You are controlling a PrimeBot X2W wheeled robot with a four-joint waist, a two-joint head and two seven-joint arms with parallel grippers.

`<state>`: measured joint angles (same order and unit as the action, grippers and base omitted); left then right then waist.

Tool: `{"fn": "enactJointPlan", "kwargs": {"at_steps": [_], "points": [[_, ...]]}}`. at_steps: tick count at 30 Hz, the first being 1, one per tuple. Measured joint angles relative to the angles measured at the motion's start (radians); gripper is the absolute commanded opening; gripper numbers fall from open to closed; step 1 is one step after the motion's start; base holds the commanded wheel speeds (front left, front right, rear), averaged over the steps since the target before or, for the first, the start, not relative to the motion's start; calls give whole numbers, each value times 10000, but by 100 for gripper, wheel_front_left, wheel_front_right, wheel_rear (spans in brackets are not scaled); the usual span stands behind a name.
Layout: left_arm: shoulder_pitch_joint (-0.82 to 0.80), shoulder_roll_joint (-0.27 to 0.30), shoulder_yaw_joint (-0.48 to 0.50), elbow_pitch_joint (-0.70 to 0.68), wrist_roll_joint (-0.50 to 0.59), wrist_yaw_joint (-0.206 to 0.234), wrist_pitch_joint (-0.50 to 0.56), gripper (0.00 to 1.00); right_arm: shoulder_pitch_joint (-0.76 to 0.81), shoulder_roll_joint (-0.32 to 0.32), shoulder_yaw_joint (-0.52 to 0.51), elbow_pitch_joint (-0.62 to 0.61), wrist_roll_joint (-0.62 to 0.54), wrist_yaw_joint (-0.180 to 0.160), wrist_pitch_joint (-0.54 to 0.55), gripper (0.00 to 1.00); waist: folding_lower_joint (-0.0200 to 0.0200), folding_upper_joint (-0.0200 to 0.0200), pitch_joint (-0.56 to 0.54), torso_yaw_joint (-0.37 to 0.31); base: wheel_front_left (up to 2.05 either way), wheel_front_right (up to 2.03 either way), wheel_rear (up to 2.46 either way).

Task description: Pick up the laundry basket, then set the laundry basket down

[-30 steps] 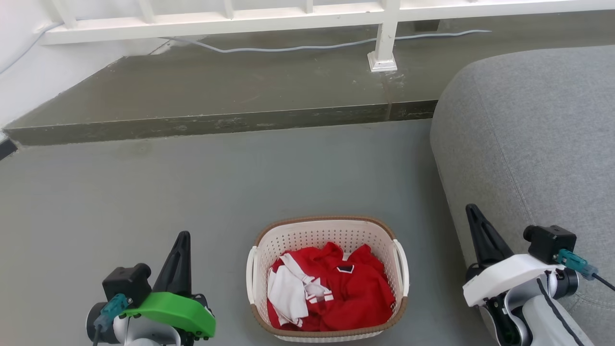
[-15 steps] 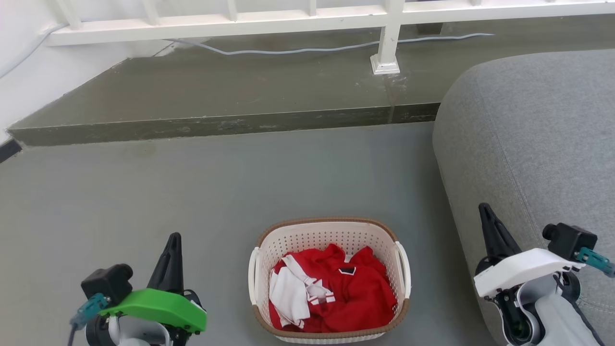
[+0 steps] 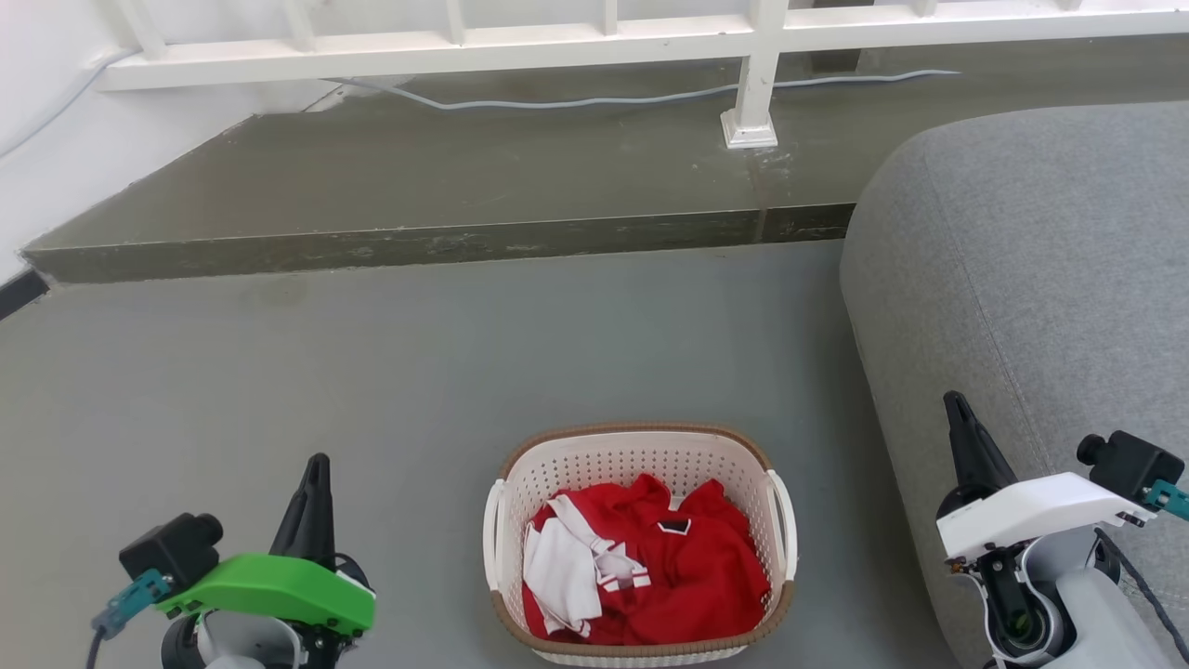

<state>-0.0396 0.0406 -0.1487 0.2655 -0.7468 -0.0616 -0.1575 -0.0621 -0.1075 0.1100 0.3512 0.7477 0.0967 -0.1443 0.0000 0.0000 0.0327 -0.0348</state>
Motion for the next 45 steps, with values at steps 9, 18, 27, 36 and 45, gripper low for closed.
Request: {"fn": "enactJointPlan", "kwargs": {"at_steps": [9, 18, 27, 36, 45], "points": [[-2, 0, 240, 2, -1104, -86, 337, 0, -3, 102, -307, -61, 1003, 2, 311, 0, 0, 0, -36, 41, 0, 0, 0], [-6, 4, 491, 10, -2065, -100, 614, 0, -4, 155, -596, -136, 1977, 71, 621, 0, 0, 0, -71, 82, 0, 0, 0], [-11, 6, 740, 17, -3087, -186, 926, 0, -7, 240, -886, -211, 3001, 77, 941, 0, 0, 0, -107, 122, 0, 0, 0], [-15, 10, 953, 40, -4172, -272, 1191, 0, -8, 311, -1175, -282, 3992, 86, 1243, 0, 0, 0, -143, 164, 0, 0, 0], [-22, 13, 1191, 75, -5116, -362, 1482, 0, -9, 407, -1467, -360, 4980, 119, 1522, 0, 0, 0, -179, 205, 0, 0, 0]]}}
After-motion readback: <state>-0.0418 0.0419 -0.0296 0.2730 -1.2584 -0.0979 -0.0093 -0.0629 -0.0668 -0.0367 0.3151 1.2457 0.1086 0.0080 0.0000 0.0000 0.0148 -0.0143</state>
